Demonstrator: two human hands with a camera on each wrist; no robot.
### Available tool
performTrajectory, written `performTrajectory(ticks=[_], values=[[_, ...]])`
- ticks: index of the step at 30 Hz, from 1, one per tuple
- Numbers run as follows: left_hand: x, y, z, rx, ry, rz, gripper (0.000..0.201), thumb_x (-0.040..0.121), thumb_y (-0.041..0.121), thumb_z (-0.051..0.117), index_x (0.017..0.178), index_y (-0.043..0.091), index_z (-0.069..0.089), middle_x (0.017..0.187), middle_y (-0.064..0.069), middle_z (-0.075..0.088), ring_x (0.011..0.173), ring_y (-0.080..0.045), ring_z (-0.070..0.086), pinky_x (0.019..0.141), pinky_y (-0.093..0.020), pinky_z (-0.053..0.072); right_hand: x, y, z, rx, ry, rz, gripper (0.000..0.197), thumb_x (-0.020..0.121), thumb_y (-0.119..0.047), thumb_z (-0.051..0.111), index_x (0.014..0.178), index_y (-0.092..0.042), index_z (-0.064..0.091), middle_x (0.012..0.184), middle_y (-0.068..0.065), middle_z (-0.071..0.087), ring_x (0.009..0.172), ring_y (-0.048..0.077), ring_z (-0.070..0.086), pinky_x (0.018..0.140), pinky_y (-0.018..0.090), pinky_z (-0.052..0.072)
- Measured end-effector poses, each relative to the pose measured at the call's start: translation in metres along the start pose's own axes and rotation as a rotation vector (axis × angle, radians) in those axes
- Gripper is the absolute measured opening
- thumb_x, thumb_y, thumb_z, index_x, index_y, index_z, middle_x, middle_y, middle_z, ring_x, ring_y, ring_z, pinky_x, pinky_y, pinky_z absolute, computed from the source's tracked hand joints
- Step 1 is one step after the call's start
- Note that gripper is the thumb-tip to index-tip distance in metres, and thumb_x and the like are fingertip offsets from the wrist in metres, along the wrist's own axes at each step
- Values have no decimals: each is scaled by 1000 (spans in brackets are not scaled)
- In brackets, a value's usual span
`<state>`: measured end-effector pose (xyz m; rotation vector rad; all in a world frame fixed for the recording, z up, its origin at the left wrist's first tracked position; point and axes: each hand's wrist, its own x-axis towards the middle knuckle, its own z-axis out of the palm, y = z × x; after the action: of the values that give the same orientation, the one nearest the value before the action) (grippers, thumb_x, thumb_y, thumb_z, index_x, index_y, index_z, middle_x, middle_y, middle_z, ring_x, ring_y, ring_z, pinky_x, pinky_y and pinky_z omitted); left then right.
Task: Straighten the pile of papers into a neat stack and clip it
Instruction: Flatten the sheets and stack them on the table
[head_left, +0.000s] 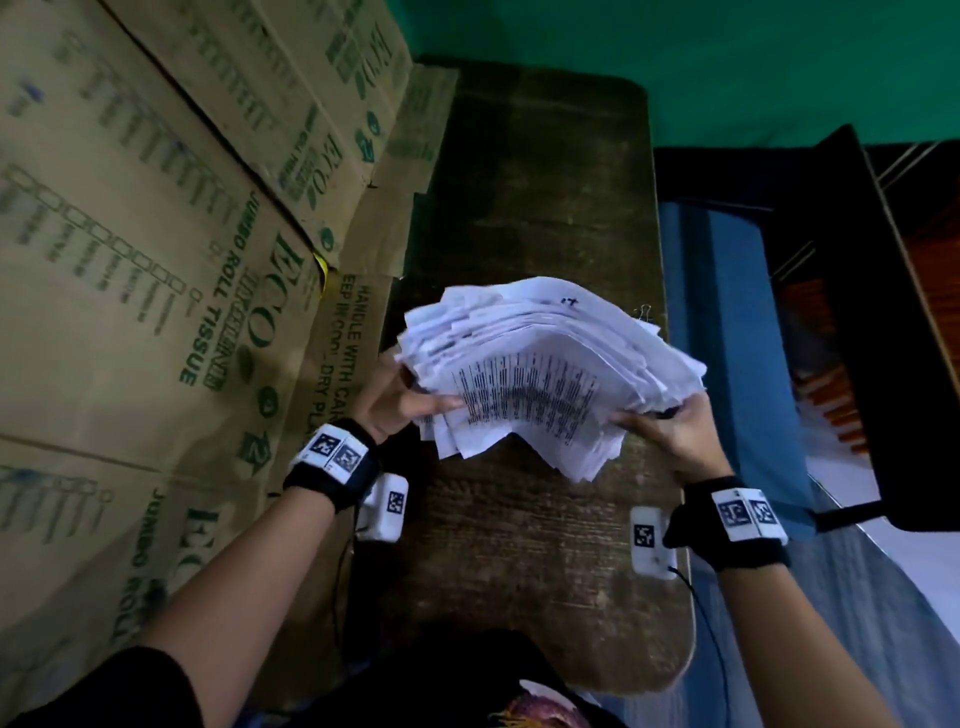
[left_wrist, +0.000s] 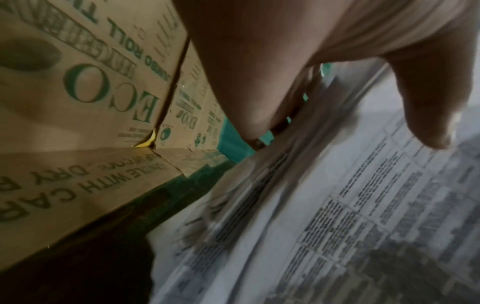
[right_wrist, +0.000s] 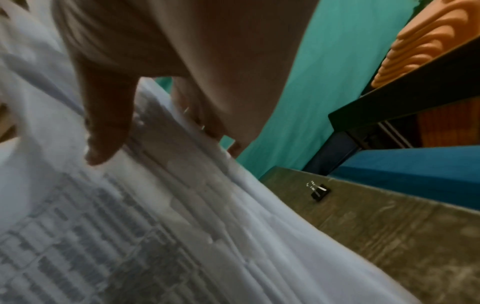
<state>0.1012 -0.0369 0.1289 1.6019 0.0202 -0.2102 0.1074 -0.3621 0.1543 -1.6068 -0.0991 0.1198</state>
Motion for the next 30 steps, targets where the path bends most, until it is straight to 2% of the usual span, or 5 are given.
performTrajectory(ticks=[5,10,16,22,30], values=[[14,14,37,104,308,88,37,69,-1,79,102,6,63,107,-5,66,88,15,61,78,-10,48,12,-10,41,-56,74,-6,44,77,3,75,100,-34,66,98,-13,73,96,1,67,88,30,54],[10,48,63,-72,587,176,21,79,-8,69,96,5,67,85,9,67,74,14,62,69,-11,48,31,-33,57,-43,278,-87,25,79,0,75,95,-18,68,90,-11,72,85,6,69,81,33,54],[3,35,37,-133,413,330,59,66,-8,78,117,-15,49,97,16,71,97,3,64,82,-17,52,21,-33,27,24,90,-53,57,69,-9,86,120,-4,62,117,15,68,111,32,65,94,52,52],[15,17,-3,11,136,226,89,62,16,87,133,-4,36,132,-13,53,128,-26,48,107,-46,40,29,-19,5,39,37,-20,92,65,16,78,143,-4,34,134,15,55,120,21,58,97,37,52],[24,21,7,33,146,120,63,67,14,84,123,8,54,117,14,65,114,-4,59,99,-24,48,35,-5,18,18,35,51,53,66,10,79,115,1,60,108,12,69,100,22,67,86,40,56]])
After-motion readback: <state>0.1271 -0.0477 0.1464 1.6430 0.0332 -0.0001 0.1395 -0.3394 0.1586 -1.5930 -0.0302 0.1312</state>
